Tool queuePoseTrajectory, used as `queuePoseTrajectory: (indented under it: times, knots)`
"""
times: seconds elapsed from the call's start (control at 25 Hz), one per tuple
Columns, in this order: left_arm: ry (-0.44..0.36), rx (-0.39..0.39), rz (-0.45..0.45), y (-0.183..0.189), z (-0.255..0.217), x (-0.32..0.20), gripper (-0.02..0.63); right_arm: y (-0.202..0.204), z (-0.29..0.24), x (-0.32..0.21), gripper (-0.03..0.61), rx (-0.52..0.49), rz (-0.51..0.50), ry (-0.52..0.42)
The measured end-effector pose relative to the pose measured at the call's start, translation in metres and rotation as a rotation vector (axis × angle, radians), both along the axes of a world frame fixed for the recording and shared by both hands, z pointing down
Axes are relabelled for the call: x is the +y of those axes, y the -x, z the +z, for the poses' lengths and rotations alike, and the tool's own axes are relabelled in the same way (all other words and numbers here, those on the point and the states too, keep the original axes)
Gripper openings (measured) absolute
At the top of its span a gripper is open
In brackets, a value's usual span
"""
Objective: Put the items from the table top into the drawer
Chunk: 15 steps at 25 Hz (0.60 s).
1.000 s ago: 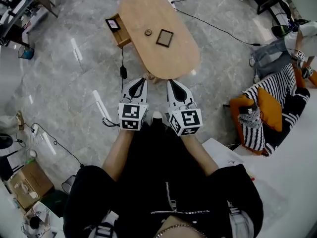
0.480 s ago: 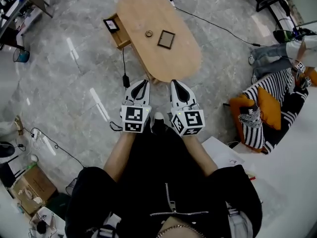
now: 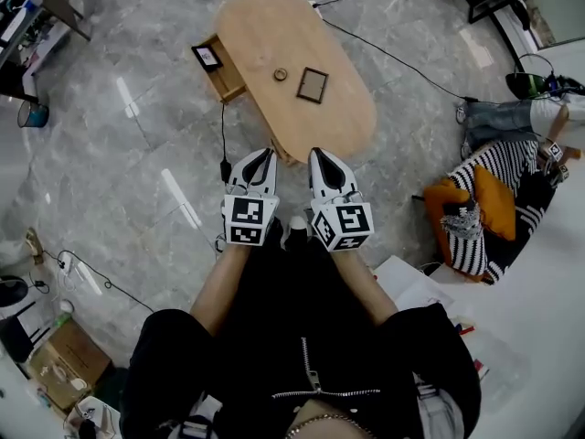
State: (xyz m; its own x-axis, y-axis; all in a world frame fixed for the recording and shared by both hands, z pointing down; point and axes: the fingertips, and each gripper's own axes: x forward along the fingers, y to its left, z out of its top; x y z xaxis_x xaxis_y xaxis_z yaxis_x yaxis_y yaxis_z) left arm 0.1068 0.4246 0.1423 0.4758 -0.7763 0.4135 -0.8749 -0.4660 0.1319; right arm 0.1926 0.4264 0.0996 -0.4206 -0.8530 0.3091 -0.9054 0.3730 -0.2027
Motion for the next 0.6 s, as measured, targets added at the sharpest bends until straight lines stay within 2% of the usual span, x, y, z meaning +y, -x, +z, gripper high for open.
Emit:
queuePoseTrajectory:
  times: [0.6]
  knots:
    - [0.033, -0.010, -0.035, 0.047, 0.011, -0.041, 0.026, 0.033, 0.019, -0.057, 0.009, -0.035, 0.016, 0.043]
